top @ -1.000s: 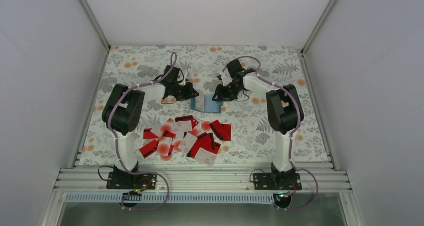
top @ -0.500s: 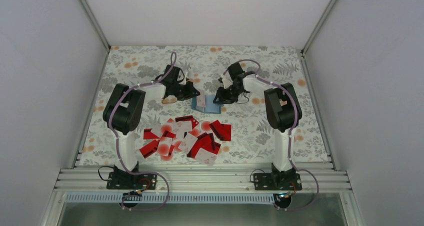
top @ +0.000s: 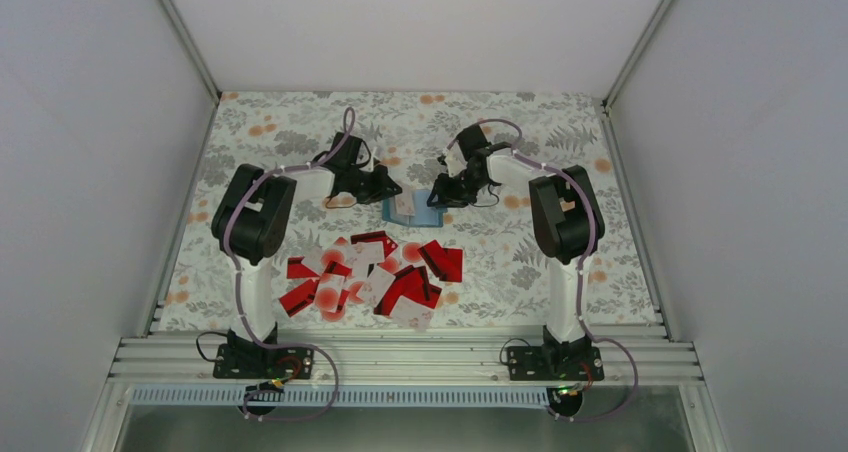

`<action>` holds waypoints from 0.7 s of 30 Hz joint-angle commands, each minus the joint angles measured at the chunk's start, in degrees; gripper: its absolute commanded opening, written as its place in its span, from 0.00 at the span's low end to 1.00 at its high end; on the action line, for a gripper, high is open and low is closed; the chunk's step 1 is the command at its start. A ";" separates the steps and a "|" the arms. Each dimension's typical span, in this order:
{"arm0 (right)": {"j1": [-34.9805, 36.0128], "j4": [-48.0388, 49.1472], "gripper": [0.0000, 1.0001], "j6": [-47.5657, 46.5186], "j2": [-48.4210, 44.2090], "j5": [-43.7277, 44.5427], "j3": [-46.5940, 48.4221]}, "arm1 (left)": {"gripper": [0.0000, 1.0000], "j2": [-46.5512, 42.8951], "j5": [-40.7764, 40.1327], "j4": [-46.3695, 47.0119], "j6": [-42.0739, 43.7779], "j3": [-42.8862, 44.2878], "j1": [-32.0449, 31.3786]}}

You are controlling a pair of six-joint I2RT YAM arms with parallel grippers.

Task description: Put the credit cards into the card holder

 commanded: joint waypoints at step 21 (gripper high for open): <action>-0.55 -0.05 0.31 -1.07 3.06 0.08 -1.15 | 0.02 0.94 0.48 -2.74 2.06 1.28 -1.59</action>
